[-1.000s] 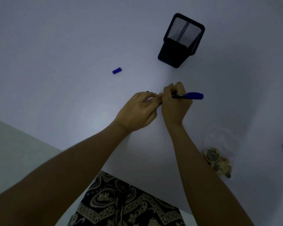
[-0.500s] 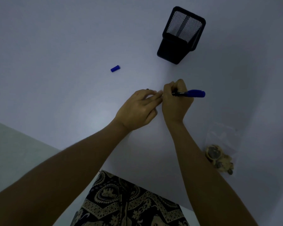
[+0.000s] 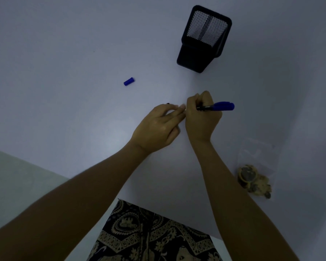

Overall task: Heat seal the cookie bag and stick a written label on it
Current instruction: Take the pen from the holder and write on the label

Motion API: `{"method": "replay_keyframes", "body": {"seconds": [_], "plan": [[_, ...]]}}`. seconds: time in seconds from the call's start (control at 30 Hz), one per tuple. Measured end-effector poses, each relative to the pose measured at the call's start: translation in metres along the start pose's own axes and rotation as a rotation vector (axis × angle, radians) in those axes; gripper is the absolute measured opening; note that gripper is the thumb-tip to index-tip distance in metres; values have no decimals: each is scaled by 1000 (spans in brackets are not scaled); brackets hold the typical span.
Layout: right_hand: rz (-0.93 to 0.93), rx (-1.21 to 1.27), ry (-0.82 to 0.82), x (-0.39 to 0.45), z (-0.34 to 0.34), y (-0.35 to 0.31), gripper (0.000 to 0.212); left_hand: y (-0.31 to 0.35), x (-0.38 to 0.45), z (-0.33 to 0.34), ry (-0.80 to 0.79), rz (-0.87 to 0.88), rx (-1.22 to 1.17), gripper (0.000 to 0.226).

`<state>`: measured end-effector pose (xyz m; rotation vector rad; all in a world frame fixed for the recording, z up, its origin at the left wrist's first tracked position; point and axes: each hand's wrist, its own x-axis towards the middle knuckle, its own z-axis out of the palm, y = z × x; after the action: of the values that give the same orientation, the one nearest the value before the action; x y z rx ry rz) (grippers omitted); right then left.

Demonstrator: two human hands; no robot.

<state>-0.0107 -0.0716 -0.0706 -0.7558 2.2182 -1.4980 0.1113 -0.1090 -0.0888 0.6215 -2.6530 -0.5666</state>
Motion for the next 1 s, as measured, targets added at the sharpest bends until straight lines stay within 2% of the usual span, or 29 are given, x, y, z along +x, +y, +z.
{"method": "replay_keyframes", "body": {"seconds": [0.37,0.5,0.77,1.0], "plan": [[27,20,2,0,2,4,36,-2,0,-1,-25,-3,7,32],[29,44,-4,1,2,4,45,-1,0,-1,-18,-10,2,33],[39,18,12,0,1,5,46,1,0,-1,-21,-14,9,34],[71,-7,27,-2,1,4,36,2,-1,-2,-48,-20,24,35]]}}
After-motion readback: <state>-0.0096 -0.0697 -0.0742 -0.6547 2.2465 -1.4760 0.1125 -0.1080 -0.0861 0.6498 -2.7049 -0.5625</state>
